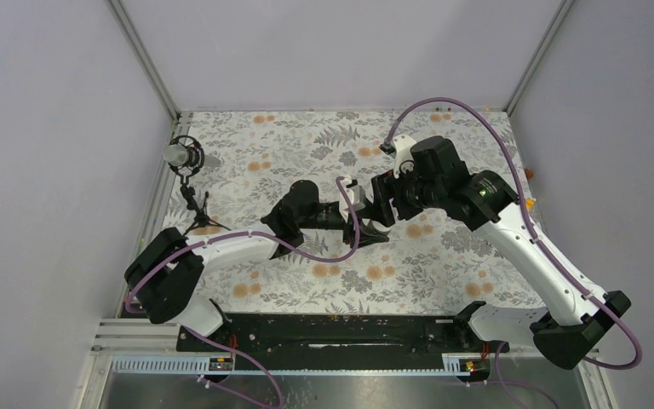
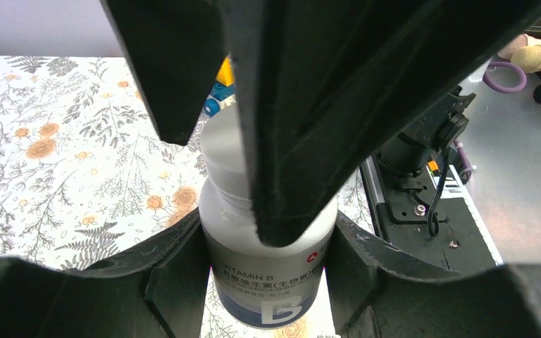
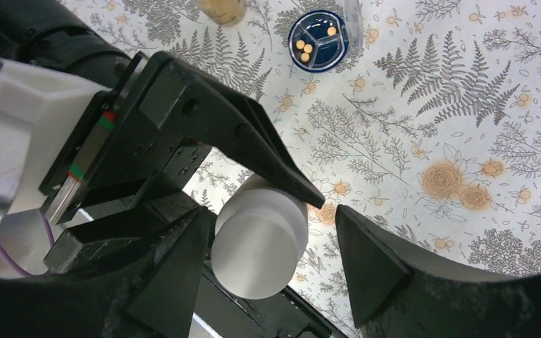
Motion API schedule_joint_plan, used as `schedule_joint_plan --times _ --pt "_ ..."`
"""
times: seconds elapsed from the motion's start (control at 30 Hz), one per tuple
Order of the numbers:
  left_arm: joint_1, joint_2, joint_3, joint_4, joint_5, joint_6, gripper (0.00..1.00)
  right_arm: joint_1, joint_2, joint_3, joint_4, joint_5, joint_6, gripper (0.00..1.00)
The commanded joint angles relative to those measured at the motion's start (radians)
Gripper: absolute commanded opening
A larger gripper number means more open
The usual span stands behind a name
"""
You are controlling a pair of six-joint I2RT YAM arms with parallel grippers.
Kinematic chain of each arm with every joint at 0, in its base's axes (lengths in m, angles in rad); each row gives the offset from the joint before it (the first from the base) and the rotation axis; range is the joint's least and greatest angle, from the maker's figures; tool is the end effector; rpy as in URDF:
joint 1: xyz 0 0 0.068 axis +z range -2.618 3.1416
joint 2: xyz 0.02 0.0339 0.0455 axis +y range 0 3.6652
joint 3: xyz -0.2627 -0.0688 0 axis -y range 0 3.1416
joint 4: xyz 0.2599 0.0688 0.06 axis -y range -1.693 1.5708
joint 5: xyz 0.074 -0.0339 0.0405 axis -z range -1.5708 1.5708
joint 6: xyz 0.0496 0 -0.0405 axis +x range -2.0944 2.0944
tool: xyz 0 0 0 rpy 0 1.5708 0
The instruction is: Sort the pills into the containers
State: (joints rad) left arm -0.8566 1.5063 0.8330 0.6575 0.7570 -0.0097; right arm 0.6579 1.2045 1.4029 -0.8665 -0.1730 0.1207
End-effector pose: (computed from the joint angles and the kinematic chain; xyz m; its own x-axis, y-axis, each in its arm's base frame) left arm 0.2059 -0.2896 0.2588 -0.0200 0.0124 -0.9997 0.9989 -0.0426 -0.0205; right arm 0.2047 0.1690 0.3927 -0.5720 -0.2921 -0.7664 -0.6451 0.7374 0.2004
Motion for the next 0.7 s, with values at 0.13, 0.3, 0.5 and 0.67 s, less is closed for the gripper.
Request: schedule_joint_plan --times 0.13,0.3,0.5,0.67 --pt "0.003 -0.048 -0.012 0.098 0.031 -0.009 0.0 -0.006 0.024 -0.015 0.077 0.078 0.064 0.71" --pt "0.005 -0.05 -0.013 0.098 0.016 -0.009 0.0 -0.007 0.021 -0.021 0.101 0.145 0.12 0.71" --pt "0.007 -0.045 -0.012 0.091 0.004 -0.009 0.0 -0.007 -0.016 -0.017 0.114 0.09 0.122 0.77" --pt "0.011 -0.036 -0.007 0.081 -0.004 -0.01 0.0 -0.009 -0.052 -0.001 0.064 -0.019 0.077 0.78"
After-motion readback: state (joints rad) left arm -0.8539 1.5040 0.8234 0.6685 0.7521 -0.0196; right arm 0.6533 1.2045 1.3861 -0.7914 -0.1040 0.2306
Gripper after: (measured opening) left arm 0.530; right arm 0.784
